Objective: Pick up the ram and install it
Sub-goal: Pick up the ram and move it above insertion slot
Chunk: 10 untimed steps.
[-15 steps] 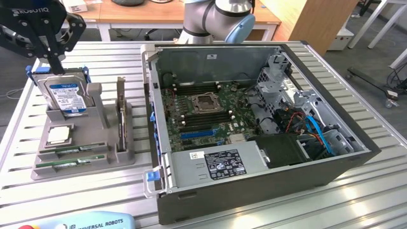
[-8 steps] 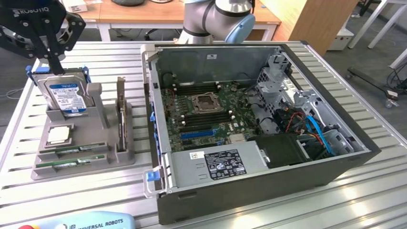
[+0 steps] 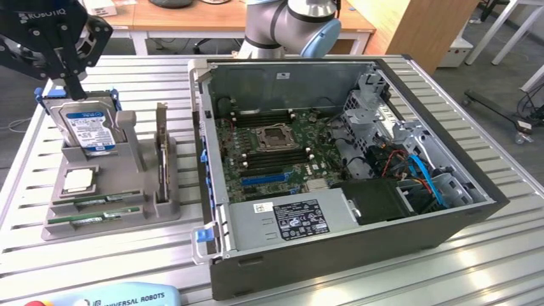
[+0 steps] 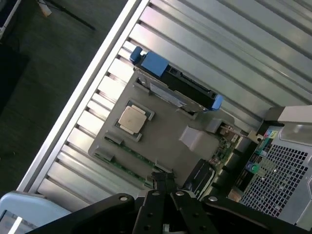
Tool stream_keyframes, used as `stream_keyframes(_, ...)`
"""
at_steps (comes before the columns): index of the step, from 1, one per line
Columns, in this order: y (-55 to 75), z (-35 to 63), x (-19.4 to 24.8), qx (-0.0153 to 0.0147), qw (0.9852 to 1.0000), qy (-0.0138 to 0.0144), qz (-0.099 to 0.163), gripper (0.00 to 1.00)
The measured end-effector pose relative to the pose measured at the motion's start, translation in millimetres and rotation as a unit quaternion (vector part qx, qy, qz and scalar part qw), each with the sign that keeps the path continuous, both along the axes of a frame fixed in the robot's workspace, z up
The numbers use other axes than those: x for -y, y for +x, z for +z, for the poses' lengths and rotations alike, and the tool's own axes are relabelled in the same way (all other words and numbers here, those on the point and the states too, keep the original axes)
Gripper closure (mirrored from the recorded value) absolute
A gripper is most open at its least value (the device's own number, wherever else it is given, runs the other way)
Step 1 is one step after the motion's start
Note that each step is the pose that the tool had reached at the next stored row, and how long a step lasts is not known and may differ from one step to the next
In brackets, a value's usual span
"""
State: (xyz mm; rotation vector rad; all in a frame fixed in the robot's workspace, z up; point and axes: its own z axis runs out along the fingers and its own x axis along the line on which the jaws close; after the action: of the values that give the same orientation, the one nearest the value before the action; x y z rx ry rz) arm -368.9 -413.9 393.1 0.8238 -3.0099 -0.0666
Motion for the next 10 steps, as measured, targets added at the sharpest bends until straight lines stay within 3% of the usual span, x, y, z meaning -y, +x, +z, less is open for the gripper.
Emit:
stream_keyframes(5,0.0,0.0,0.0,0.0000,0.9992,-0.0004,0.040,0.90)
stream_keyframes(10,0.0,0.0,0.0,0.0000,0.9967,-0.0007,0.082,0.90)
